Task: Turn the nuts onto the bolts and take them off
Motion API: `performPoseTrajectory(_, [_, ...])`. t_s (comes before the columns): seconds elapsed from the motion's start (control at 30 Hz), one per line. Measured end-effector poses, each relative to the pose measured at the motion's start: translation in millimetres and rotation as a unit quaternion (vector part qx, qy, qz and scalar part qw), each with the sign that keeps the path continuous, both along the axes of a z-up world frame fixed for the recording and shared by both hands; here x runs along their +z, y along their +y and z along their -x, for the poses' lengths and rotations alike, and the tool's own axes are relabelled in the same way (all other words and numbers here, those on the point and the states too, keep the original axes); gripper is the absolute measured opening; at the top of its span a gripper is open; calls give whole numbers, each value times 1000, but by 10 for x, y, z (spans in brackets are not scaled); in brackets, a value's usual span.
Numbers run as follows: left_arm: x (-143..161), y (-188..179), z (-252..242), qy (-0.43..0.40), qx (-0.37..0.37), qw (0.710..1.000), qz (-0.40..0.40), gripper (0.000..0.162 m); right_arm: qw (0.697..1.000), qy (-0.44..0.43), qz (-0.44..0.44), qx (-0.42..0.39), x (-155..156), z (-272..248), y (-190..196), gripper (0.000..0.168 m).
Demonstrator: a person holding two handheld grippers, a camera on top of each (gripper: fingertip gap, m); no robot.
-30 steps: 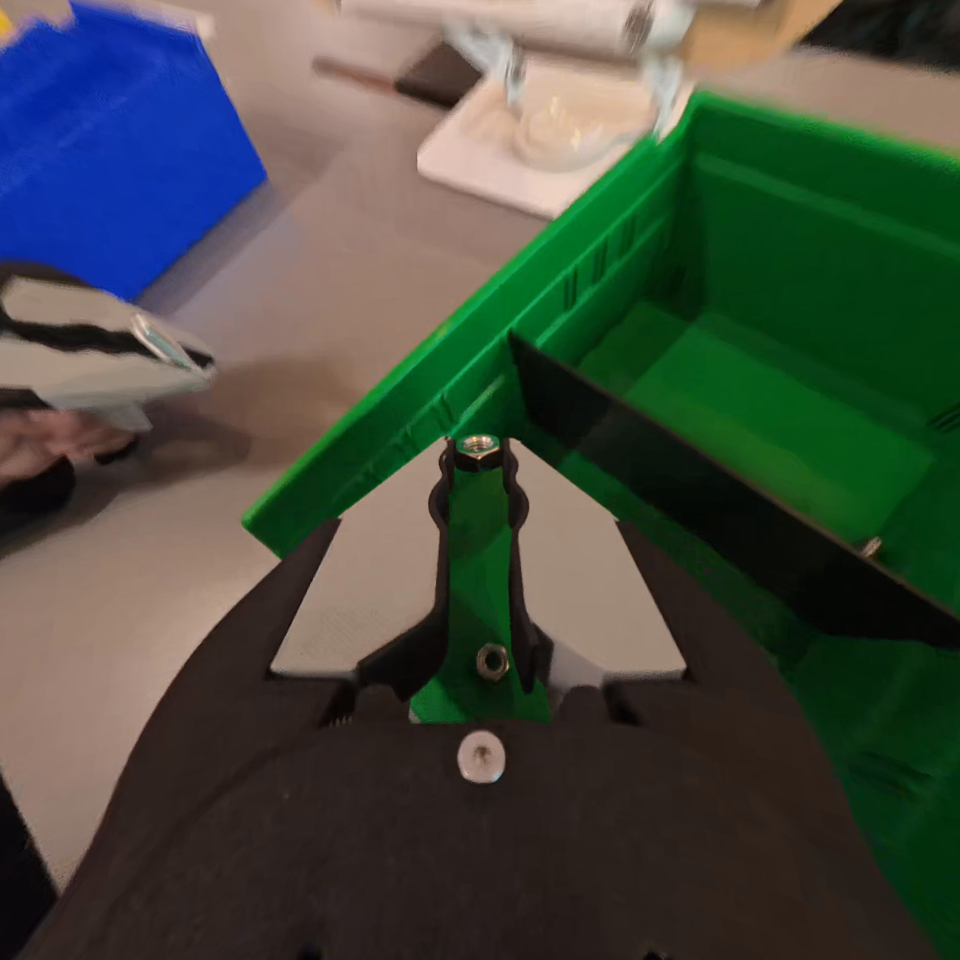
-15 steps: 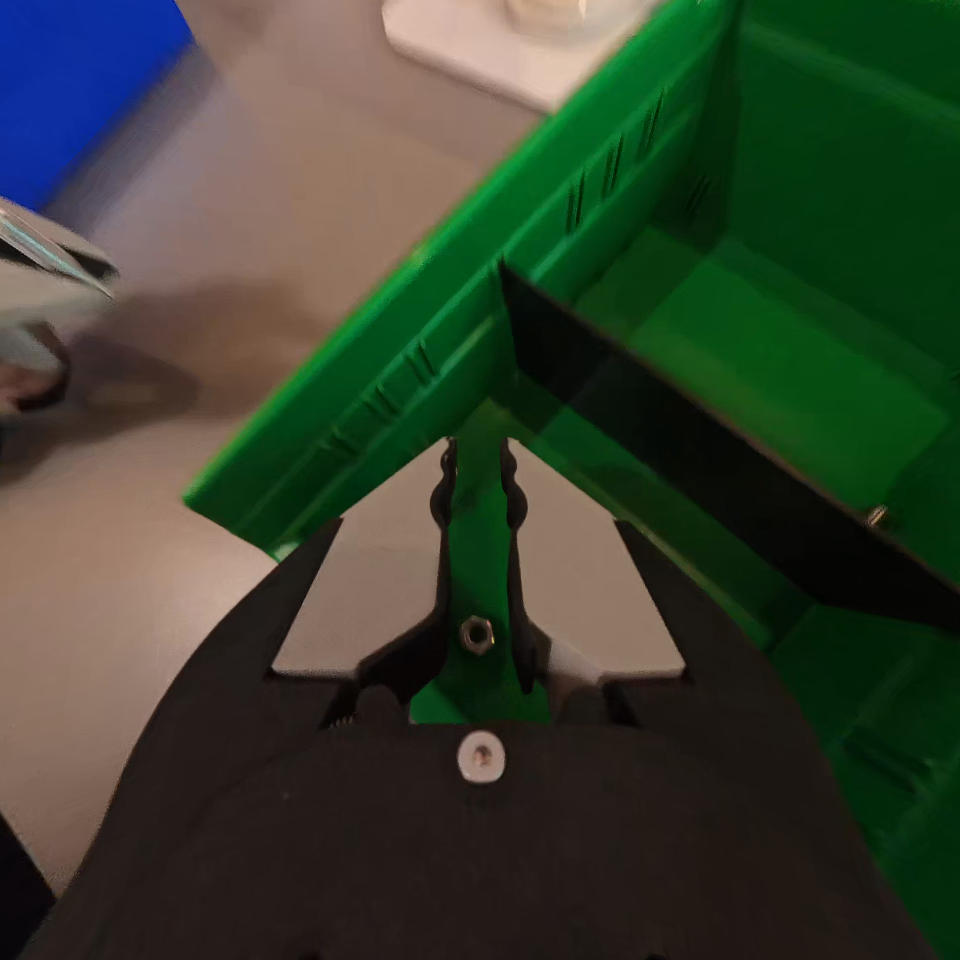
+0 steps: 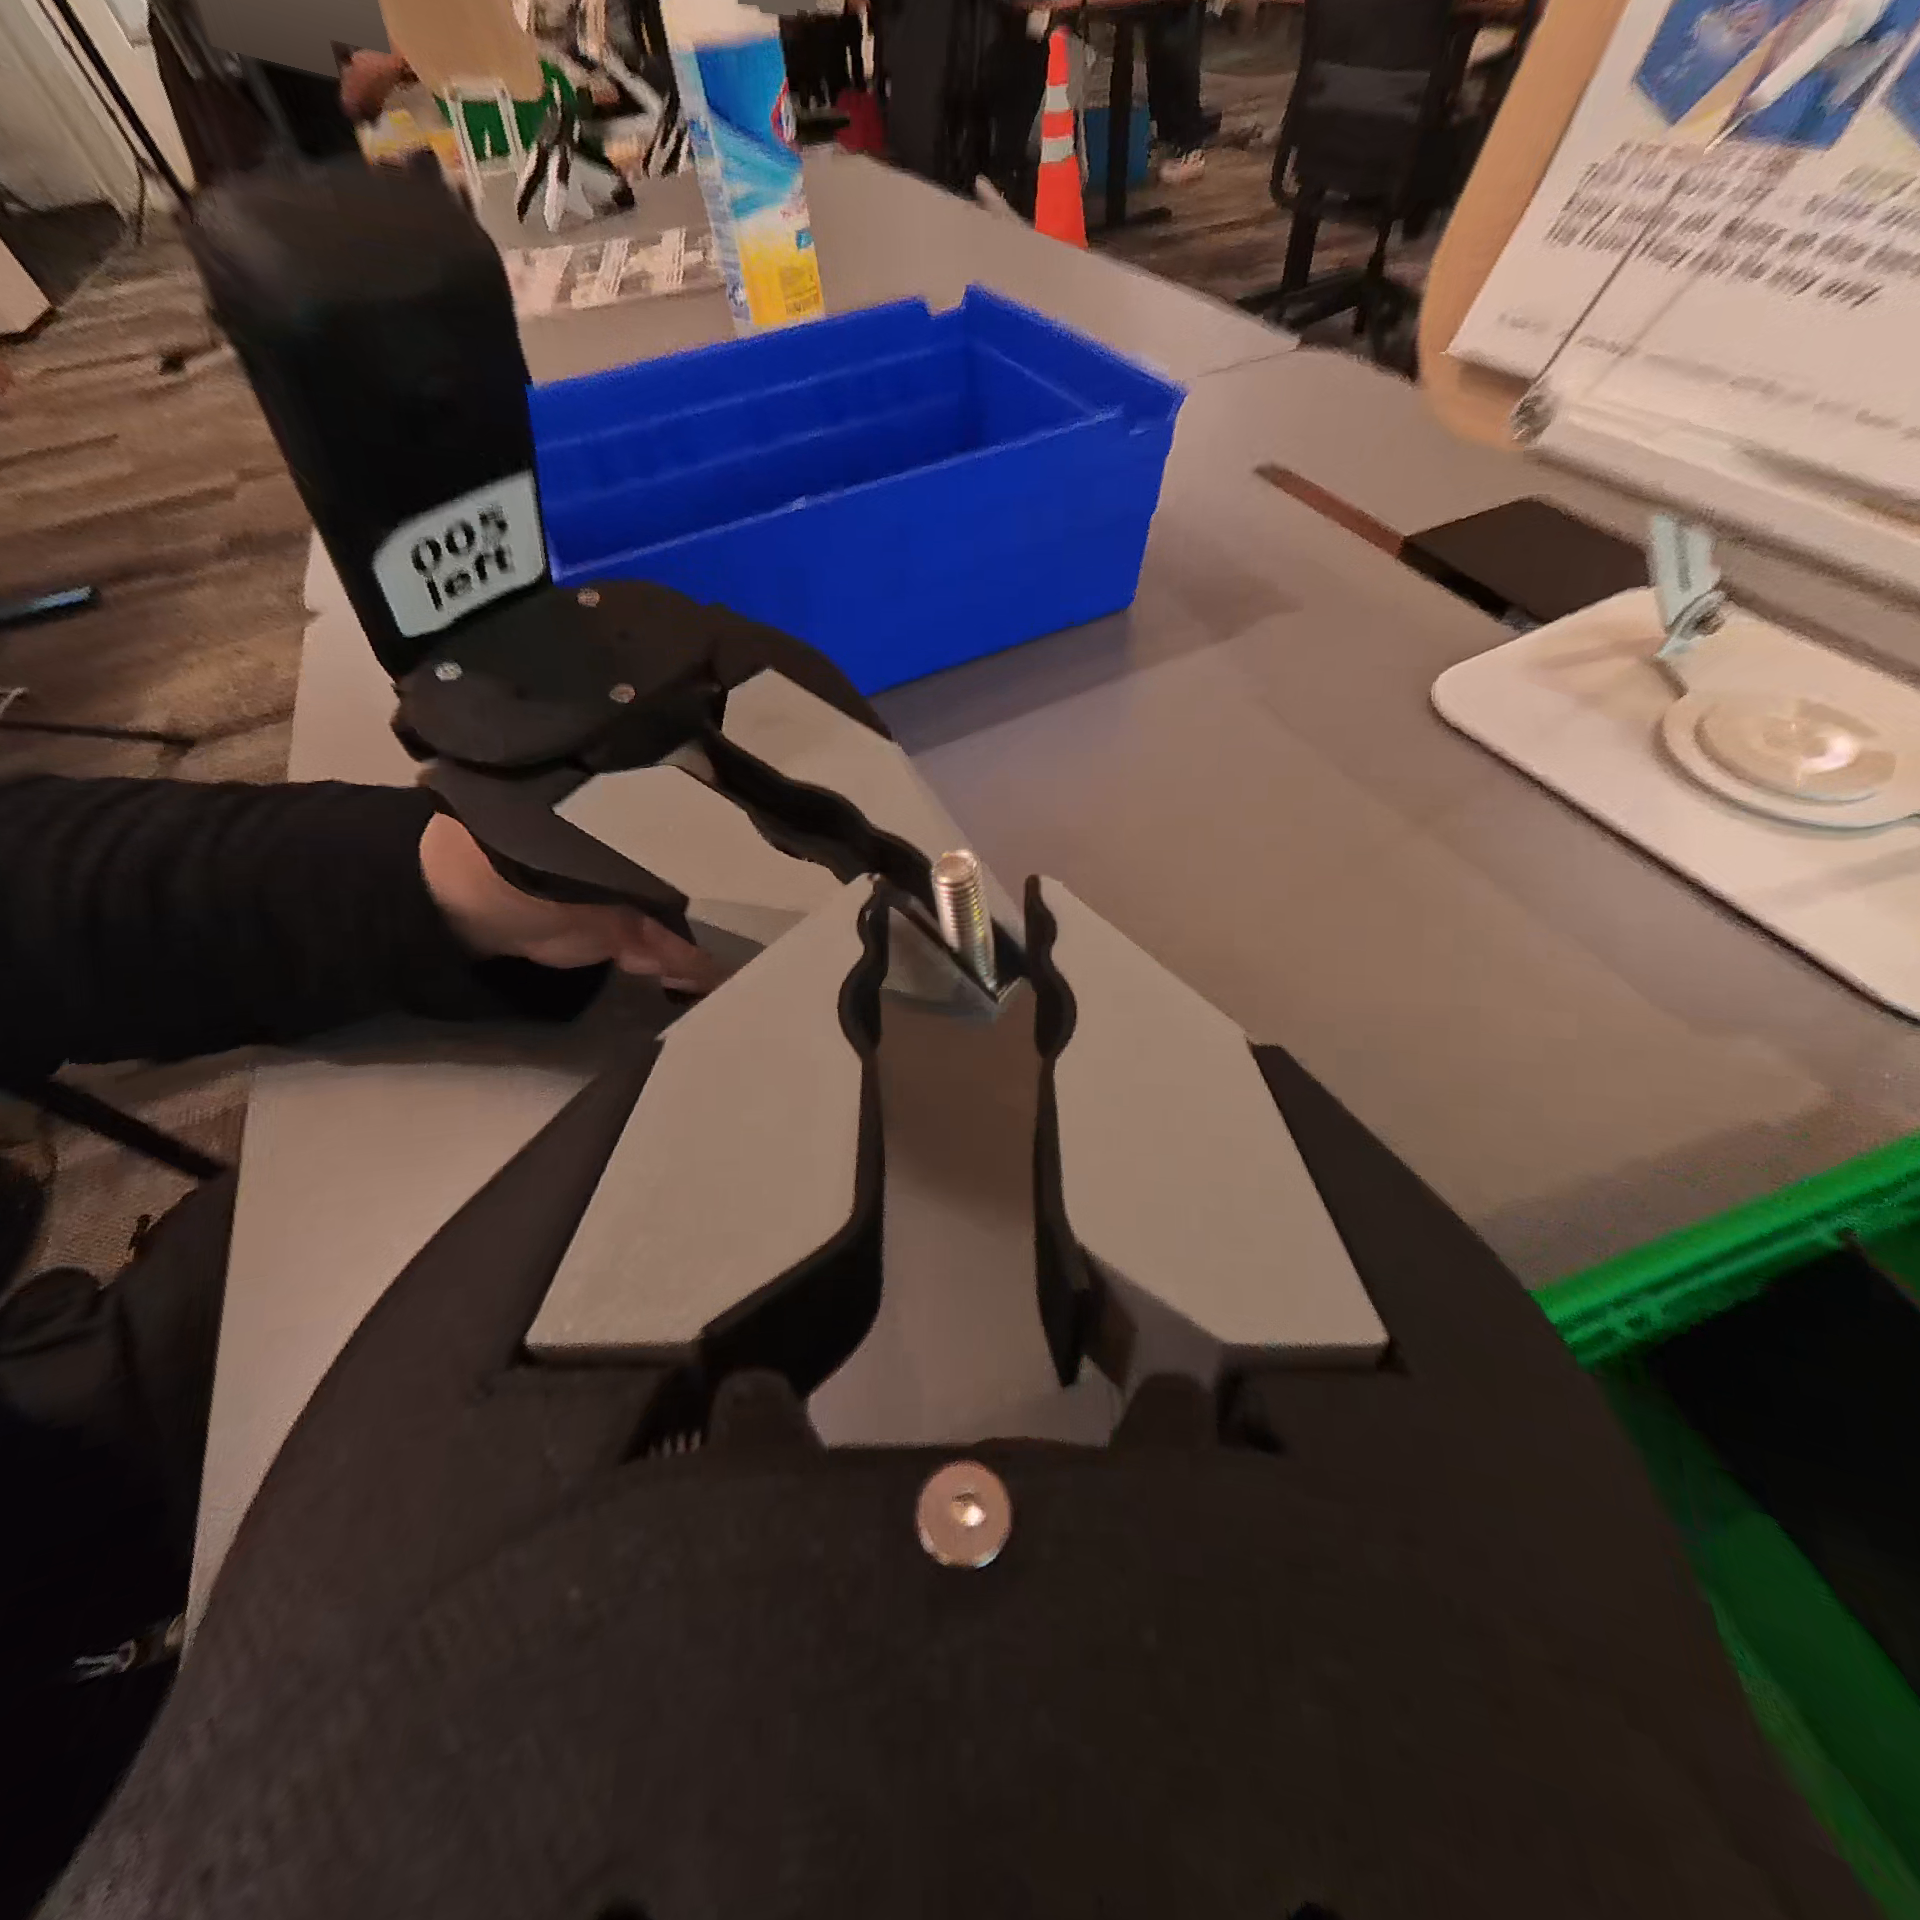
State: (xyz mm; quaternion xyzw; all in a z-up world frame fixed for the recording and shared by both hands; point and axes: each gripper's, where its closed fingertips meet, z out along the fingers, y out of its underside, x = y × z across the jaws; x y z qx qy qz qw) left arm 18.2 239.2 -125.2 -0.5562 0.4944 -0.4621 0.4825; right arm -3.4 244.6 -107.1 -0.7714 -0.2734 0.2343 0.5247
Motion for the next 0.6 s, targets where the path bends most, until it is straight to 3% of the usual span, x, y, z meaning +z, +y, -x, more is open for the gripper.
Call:
performPoseTrajectory(0.1, [-30,15,0,9,4,1000,-1,6,1000,2,-3,-14,-39,17,51,7])
performPoseTrajectory(0.3, [-57,8,-11,13,-1,1000,14,6,1000,15,3,-17,-57,-10,69,6])
performPoseTrajectory(0.4, [-11,60,-6,-4,12,1000,28,15,998,-4,-19,-68,-5,-165,138,6])
performPoseTrajectory(0.53, [112,223,81,-37,46,997,56,36,970,2,-149,-194,501,-685,145,6])
performPoseTrajectory(0.6, [120,260,103,-42,48,996,67,34,936,23,-237,-260,888,-1020,-3,6])
